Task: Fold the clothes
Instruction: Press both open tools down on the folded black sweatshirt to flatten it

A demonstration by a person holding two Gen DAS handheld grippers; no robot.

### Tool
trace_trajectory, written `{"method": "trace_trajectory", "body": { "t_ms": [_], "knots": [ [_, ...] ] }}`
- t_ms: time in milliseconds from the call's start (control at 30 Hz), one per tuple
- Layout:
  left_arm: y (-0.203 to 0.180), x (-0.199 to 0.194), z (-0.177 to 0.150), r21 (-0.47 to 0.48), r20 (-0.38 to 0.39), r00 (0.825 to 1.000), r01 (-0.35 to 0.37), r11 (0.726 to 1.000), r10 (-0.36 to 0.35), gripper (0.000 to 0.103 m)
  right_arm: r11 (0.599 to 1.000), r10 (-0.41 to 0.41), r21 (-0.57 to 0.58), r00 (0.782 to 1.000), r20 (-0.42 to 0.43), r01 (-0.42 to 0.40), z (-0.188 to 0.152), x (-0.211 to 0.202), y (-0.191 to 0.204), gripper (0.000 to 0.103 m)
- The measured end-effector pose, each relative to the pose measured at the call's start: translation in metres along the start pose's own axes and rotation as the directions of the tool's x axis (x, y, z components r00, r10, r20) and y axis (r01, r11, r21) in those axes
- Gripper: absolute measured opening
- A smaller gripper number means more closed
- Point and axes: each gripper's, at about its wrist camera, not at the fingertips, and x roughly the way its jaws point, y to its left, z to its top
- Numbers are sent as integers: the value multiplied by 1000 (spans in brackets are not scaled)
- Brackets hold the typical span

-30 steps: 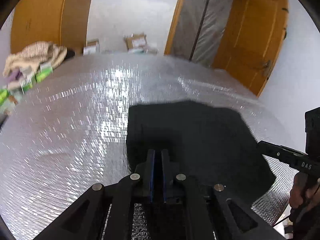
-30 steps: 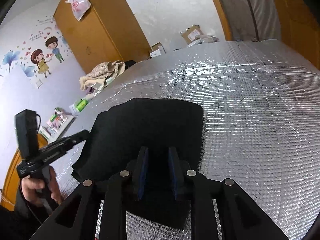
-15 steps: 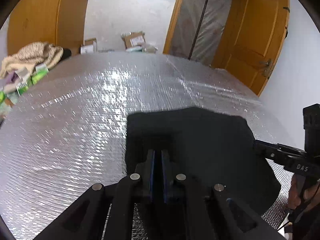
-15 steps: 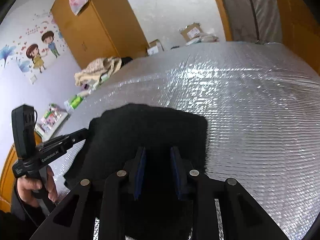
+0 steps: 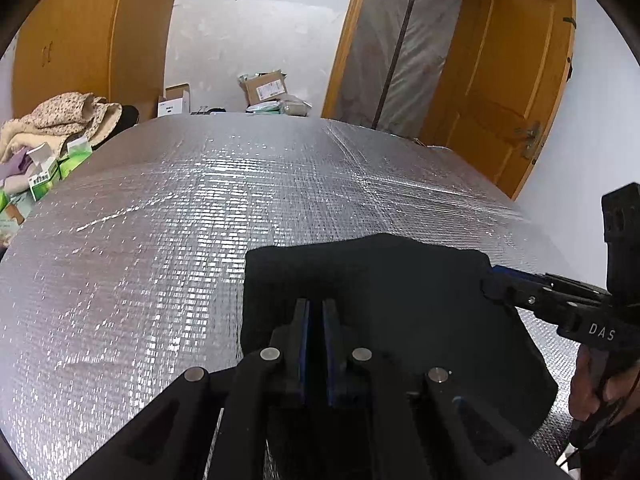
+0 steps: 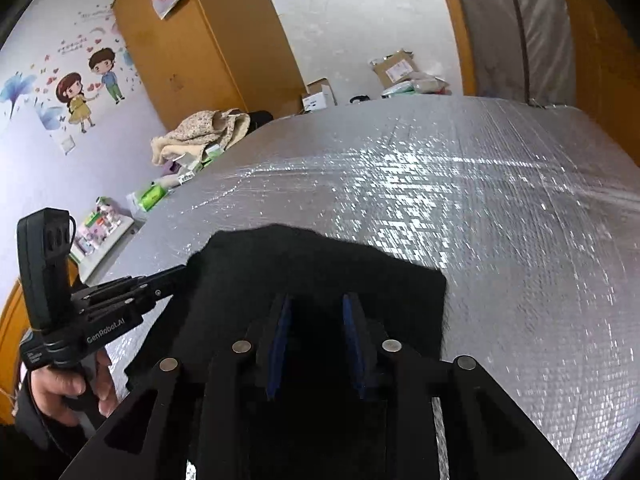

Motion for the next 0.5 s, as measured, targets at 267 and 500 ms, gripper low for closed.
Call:
{"method": "trace_trajectory", "body": {
  "t_ms": [267,500],
  "knots": [
    [-2,-9,2,-15,10,1000,13,1000,-13,5,1000,-23,-16,1000,-20,23,3,11,1,29],
    [-1,9,16,-12,-6,1000,-6,1000,6,6,1000,-2,-7,1000,-13,2,20,19,9,30]
  ]
}}
